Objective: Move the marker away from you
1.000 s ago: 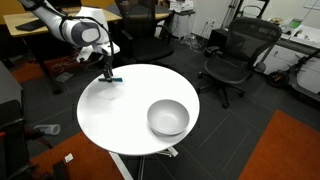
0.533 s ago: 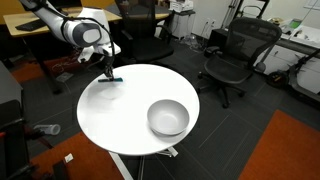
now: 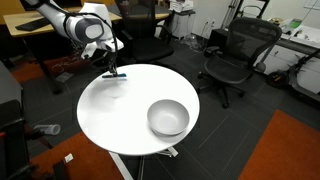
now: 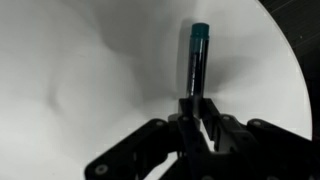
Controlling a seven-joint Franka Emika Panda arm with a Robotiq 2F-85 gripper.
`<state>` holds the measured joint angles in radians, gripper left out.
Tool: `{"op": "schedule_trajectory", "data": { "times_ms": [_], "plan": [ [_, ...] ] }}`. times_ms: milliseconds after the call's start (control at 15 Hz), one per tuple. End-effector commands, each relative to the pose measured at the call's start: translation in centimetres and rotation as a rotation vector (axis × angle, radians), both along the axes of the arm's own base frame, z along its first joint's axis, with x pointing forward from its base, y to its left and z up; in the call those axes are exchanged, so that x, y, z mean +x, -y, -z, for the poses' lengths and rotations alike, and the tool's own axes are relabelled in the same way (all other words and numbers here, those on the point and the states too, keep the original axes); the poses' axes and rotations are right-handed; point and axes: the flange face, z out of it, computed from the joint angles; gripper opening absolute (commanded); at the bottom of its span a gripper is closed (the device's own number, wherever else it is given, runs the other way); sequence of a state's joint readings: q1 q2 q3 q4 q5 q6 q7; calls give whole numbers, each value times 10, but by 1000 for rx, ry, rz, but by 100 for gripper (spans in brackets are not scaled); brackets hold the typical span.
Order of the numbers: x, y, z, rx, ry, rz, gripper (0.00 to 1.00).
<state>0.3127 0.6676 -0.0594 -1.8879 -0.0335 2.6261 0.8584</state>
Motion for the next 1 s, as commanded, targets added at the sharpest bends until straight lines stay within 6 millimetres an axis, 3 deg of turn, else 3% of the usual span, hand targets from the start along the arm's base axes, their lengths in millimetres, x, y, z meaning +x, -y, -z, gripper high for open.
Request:
{"op": "schedule_trajectory", "data": {
  "times_ms": [0, 267, 667, 867, 933],
  "plan": [
    [26, 13, -27, -4, 55, 30, 4],
    [57, 33, -38, -13, 90, 38, 4],
    [94, 63, -29, -14, 99, 41, 4],
    [104, 66, -22, -17, 96, 37, 4],
    [106, 57, -19, -19, 98, 31, 4]
  ]
}}
